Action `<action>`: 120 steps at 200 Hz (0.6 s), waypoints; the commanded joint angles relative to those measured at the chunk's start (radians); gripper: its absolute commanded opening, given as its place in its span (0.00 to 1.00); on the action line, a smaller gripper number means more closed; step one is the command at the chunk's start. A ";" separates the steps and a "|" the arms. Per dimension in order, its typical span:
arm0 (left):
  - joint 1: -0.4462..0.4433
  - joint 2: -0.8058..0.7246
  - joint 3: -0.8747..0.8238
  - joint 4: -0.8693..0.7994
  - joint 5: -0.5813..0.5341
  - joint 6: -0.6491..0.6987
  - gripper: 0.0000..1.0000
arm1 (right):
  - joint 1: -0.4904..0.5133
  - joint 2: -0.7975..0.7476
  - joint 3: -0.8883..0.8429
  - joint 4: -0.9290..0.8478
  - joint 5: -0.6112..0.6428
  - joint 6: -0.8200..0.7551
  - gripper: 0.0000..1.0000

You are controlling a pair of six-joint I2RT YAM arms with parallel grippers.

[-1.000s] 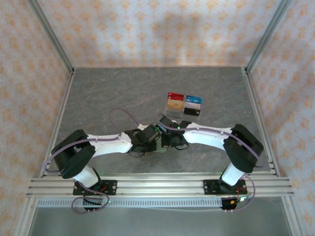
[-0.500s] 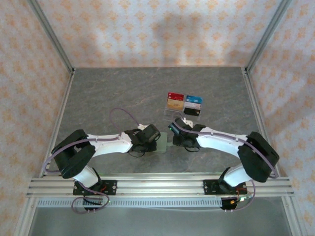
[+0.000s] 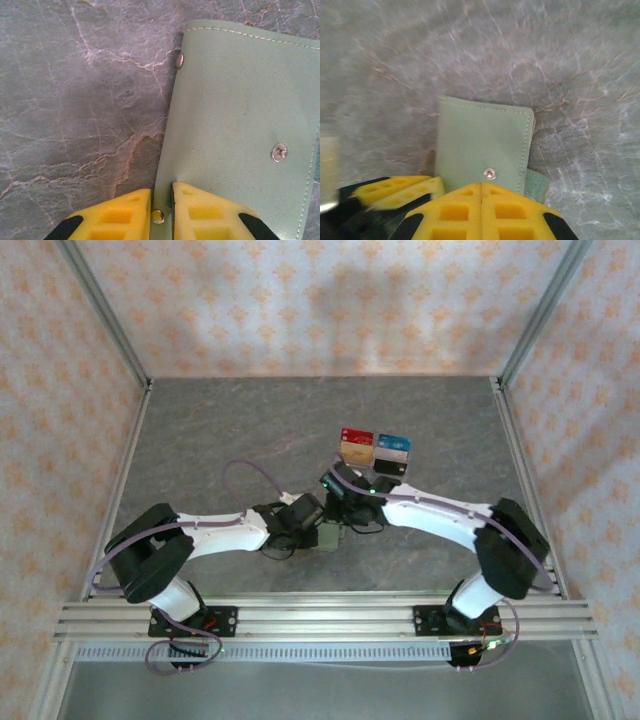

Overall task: Put the credit cards into the card holder
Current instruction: Open the card holder at the bottom-center of the table.

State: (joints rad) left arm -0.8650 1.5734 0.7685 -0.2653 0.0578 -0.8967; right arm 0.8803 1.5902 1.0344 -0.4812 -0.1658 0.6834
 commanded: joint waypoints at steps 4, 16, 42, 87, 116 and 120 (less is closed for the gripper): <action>0.008 0.020 -0.017 -0.098 -0.087 0.001 0.17 | -0.009 0.044 -0.030 0.014 -0.023 -0.004 0.00; 0.008 0.021 -0.016 -0.100 -0.088 0.001 0.17 | -0.017 0.034 -0.060 0.016 -0.001 0.006 0.00; 0.009 0.024 -0.015 -0.097 -0.087 0.002 0.17 | -0.044 0.015 -0.129 0.023 0.026 0.031 0.00; 0.008 0.020 -0.019 -0.096 -0.087 0.002 0.17 | -0.049 0.074 -0.158 0.073 0.000 0.041 0.00; 0.009 0.018 -0.020 -0.095 -0.087 0.002 0.17 | -0.049 0.081 -0.163 0.126 -0.049 0.032 0.04; 0.008 0.018 -0.018 -0.097 -0.087 0.004 0.17 | -0.049 0.079 -0.163 0.131 -0.054 0.030 0.05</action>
State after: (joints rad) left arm -0.8650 1.5734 0.7685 -0.2668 0.0498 -0.8967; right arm 0.8299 1.6386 0.8879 -0.4202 -0.1844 0.7071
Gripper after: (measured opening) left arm 0.173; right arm 0.044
